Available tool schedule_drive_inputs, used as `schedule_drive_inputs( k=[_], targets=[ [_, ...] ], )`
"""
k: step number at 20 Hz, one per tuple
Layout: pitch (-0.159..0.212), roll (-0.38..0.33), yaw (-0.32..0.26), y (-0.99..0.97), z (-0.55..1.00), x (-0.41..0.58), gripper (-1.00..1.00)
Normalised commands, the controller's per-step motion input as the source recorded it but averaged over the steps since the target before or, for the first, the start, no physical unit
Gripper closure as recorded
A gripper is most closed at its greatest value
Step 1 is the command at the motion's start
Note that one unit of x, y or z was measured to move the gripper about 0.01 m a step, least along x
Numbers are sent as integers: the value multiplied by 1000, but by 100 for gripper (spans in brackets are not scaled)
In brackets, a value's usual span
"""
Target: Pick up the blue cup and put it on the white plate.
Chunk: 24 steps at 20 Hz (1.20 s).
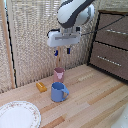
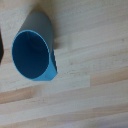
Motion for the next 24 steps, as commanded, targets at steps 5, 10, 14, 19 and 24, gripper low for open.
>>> schedule_drive_inputs(
  k=[5, 10, 14, 19, 24],
  targets=[
    [26, -38, 100, 211, -214, -393, -100],
    [22, -47, 99, 214, -226, -354, -100],
    [0, -42, 114, 112, -326, -156, -100],
    [0, -43, 120, 78, -400, -185, -100],
    [2, -24, 103, 70, -375, -216, -100]
  ],
)
